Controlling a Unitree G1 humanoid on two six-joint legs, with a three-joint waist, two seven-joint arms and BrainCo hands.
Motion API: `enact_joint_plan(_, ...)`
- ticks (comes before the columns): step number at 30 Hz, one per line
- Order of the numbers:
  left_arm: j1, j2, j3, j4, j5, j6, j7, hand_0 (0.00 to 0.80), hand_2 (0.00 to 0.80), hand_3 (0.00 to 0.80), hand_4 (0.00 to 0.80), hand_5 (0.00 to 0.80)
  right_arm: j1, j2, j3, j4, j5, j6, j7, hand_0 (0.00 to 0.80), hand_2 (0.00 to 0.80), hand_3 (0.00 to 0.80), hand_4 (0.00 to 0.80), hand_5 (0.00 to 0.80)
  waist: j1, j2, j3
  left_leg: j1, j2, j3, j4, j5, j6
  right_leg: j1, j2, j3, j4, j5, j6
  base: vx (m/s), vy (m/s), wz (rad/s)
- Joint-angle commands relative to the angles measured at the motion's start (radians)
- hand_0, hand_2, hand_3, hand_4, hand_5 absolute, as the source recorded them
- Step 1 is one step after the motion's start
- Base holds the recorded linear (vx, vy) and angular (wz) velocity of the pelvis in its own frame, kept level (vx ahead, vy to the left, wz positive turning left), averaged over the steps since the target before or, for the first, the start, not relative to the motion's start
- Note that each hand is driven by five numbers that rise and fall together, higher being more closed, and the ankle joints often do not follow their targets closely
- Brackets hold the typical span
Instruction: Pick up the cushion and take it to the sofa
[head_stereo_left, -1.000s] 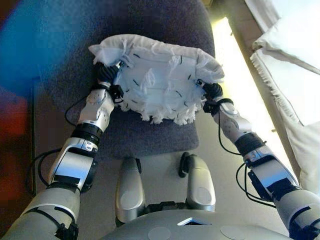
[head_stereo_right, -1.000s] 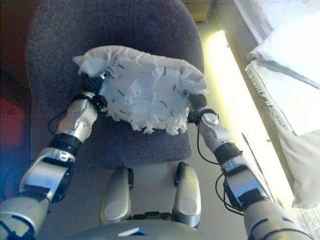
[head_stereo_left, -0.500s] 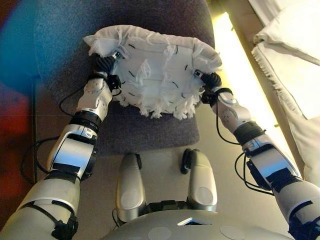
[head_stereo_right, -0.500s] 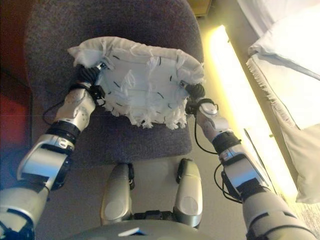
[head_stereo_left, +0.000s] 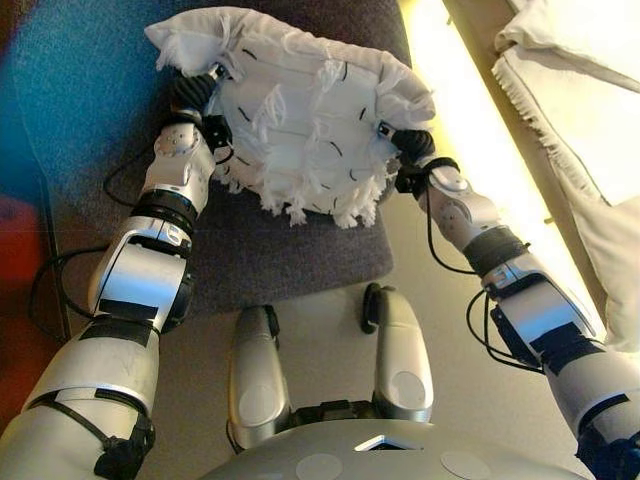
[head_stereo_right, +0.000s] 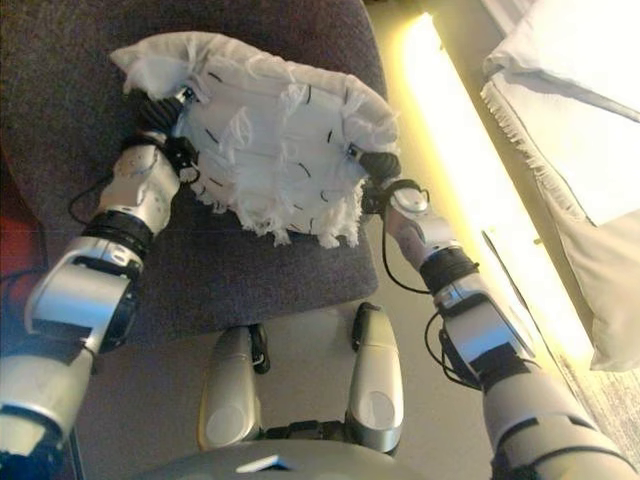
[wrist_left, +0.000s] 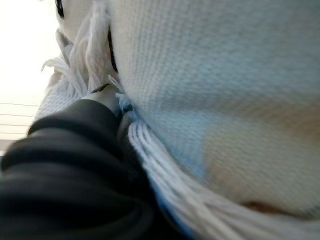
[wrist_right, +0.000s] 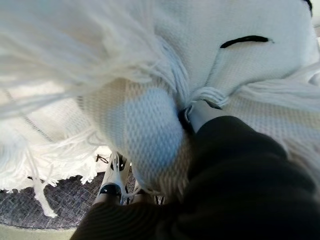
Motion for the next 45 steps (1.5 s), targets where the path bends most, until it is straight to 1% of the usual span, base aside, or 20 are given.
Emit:
enact_joint_plan(1,-0.196,-0.054,-0.056,0.006,-0.049,-0.064,-0.024,0.511,0.511,0.511,0.511,0.511,-0.175,0.093,0.064,0.005,0.023,-0.022,0.066,0.147,0.147,0.147,0.147,0.147,0.006,0.018,-0.032,0.013,0.050,-0.039,0.014,-0.083,-0.078,0.075,-0.070,0.065,-0.060,-0.005,0.106,0.060,0.008,-0.03)
enact_joint_plan(2,-0.191,-0.052,-0.055,0.011,-0.050,-0.053,-0.013,0.000,0.000,0.000,0.000,0.000,-0.175,0.092,0.067,0.007,0.029,-0.018,0.061,0.000,0.000,0.000,0.000,0.000,0.006,0.018,-0.034,0.013,0.050,-0.038,0.012,-0.082,-0.078,0.077,-0.070,0.062,-0.064,-0.005,0.106,0.070,0.012,-0.03)
enact_joint_plan(9,-0.159,-0.032,-0.032,0.021,-0.075,-0.033,0.039,0.000,0.000,0.000,0.000,0.000,-0.167,0.081,0.050,-0.004,0.081,-0.012,0.003,0.000,0.000,0.000,0.000,0.000,0.007,0.017,-0.045,0.020,0.056,-0.030,0.016,-0.090,-0.082,0.086,-0.078,0.052,-0.062,-0.012,0.104,0.066,0.017,-0.02)
enact_joint_plan(14,-0.148,-0.019,-0.031,0.005,-0.046,-0.015,0.052,0.000,0.000,0.000,0.000,0.000,-0.149,0.067,0.025,-0.012,0.115,-0.021,-0.030,0.000,0.000,0.000,0.000,0.000,0.009,0.017,-0.047,0.028,0.057,-0.025,0.009,-0.088,-0.082,0.093,-0.082,0.042,-0.065,-0.012,0.106,0.006,0.009,0.00)
enact_joint_plan(15,-0.148,-0.011,-0.031,0.001,-0.042,-0.012,0.058,0.000,0.000,0.000,0.000,0.000,-0.144,0.058,0.015,-0.012,0.126,-0.024,-0.037,0.000,0.000,0.000,0.000,0.000,0.008,0.015,-0.050,0.022,0.054,-0.018,-0.008,-0.059,-0.076,0.088,-0.085,0.037,-0.082,0.013,0.100,-0.050,0.019,-0.01)
enact_joint_plan(20,-0.138,0.012,-0.024,-0.019,-0.037,0.002,0.082,0.000,0.000,0.000,0.000,0.000,-0.127,0.030,-0.012,-0.001,0.133,-0.031,-0.030,0.000,0.000,0.000,0.000,0.000,0.012,0.014,-0.060,0.055,0.047,-0.009,-0.055,-0.038,-0.076,0.121,-0.088,0.013,-0.118,0.019,0.102,-0.002,0.005,0.00)
enact_joint_plan(25,-0.130,0.048,-0.020,-0.019,-0.034,0.030,0.095,0.000,0.000,0.000,0.000,0.000,-0.129,-0.008,-0.028,0.023,0.113,-0.035,-0.018,0.000,0.000,0.000,0.000,0.000,0.020,0.015,-0.081,0.120,0.033,0.009,-0.159,0.017,-0.072,0.184,-0.083,-0.025,-0.204,0.044,0.102,0.045,-0.003,0.00)
enact_joint_plan(27,-0.120,0.071,-0.013,-0.021,-0.075,0.017,0.079,0.000,0.000,0.000,0.000,0.000,-0.118,-0.026,-0.031,0.012,0.107,-0.049,-0.029,0.000,0.000,0.000,0.000,0.000,0.021,0.016,-0.098,0.158,0.021,0.020,-0.228,0.053,-0.068,0.223,-0.072,-0.046,-0.268,0.060,0.100,0.041,-0.005,-0.01)
enact_joint_plan(28,-0.116,0.074,-0.010,-0.024,-0.081,0.010,0.080,0.000,0.000,0.000,0.000,0.000,-0.114,-0.030,-0.032,0.010,0.108,-0.053,-0.031,0.000,0.000,0.000,0.000,0.000,0.021,0.017,-0.100,0.166,0.019,0.022,-0.241,0.060,-0.068,0.233,-0.070,-0.051,-0.283,0.064,0.100,0.034,-0.007,-0.02)
enact_joint_plan(29,-0.100,0.080,0.001,-0.038,-0.086,-0.024,0.077,0.000,0.000,0.000,0.000,0.000,-0.101,-0.042,-0.039,0.004,0.110,-0.071,-0.044,0.000,0.000,0.000,0.000,0.000,0.022,0.019,-0.109,0.187,0.010,0.022,-0.274,0.077,-0.065,0.258,-0.061,-0.062,-0.321,0.074,0.096,0.000,0.000,0.00)
enact_joint_plan(30,-0.079,0.084,0.010,-0.056,-0.080,-0.039,0.073,0.000,0.000,0.000,0.000,0.000,-0.085,-0.050,-0.045,-0.004,0.115,-0.080,-0.046,0.000,0.000,0.000,0.000,0.000,0.024,0.021,-0.115,0.203,0.005,0.020,-0.297,0.087,-0.062,0.276,-0.055,-0.069,-0.347,0.080,0.093,0.050,-0.010,0.05)
enact_joint_plan(31,-0.038,0.094,0.028,-0.099,-0.063,-0.047,0.074,0.000,0.000,0.000,0.000,0.000,-0.051,-0.066,-0.065,-0.024,0.114,-0.089,-0.047,0.000,0.000,0.000,0.000,0.000,0.027,0.023,-0.125,0.227,-0.005,0.018,-0.329,0.099,-0.059,0.308,-0.043,-0.077,-0.384,0.087,0.088,0.070,-0.013,0.07)
enact_joint_plan(33,0.018,0.101,0.047,-0.157,-0.036,-0.061,0.084,0.000,0.000,0.000,0.000,0.000,0.002,-0.085,-0.094,-0.060,0.102,-0.097,-0.049,0.000,0.000,0.000,0.000,0.000,0.028,0.025,-0.135,0.256,-0.012,0.019,-0.356,0.107,-0.055,0.349,-0.029,-0.085,-0.425,0.094,0.082,0.075,-0.017,0.07)
enact_joint_plan(37,0.142,0.124,0.098,-0.263,0.009,-0.060,0.088,0.000,0.000,0.000,0.000,0.000,0.120,-0.122,-0.173,-0.114,0.073,-0.093,-0.048,0.000,0.000,0.000,0.000,0.000,0.034,0.026,-0.185,0.338,-0.020,0.030,-0.435,0.131,-0.047,0.446,0.000,-0.106,-0.512,0.105,0.073,0.123,-0.041,0.02)
enact_joint_plan(38,0.147,0.124,0.100,-0.267,0.010,-0.061,0.088,0.000,0.000,0.000,0.000,0.000,0.124,-0.123,-0.175,-0.117,0.072,-0.093,-0.049,0.000,0.000,0.000,0.000,0.000,0.034,0.025,-0.189,0.341,-0.022,0.031,-0.443,0.137,-0.047,0.449,0.000,-0.107,-0.520,0.110,0.072,0.129,-0.042,0.01)
enact_joint_plan(40,0.213,0.128,0.128,-0.312,0.039,-0.053,0.082,0.000,0.000,0.000,0.000,0.000,0.175,-0.137,-0.210,-0.130,0.052,-0.088,-0.046,0.000,0.000,0.000,0.000,0.000,0.039,0.029,-0.226,0.393,-0.024,0.044,-0.505,0.155,-0.044,0.504,0.020,-0.120,-0.568,0.112,0.069,0.140,-0.040,0.06)
enact_joint_plan(43,0.280,0.140,0.160,-0.352,0.063,-0.039,0.074,0.000,0.000,0.000,0.000,0.000,0.235,-0.152,-0.243,-0.153,0.030,-0.082,-0.044,0.000,0.000,0.000,0.000,0.000,0.044,0.034,-0.258,0.447,-0.031,0.054,-0.563,0.172,-0.041,0.559,0.038,-0.132,-0.612,0.115,0.067,0.143,-0.033,0.07)
enact_joint_plan(45,0.325,0.151,0.193,-0.379,0.016,-0.053,0.061,0.000,0.000,0.000,0.000,0.000,0.285,-0.162,-0.275,-0.176,0.014,-0.082,-0.031,0.000,0.000,0.000,0.000,0.000,0.045,0.034,-0.278,0.468,-0.035,0.059,-0.579,0.175,-0.038,0.581,0.046,-0.138,-0.633,0.118,0.066,0.063,-0.034,0.08)
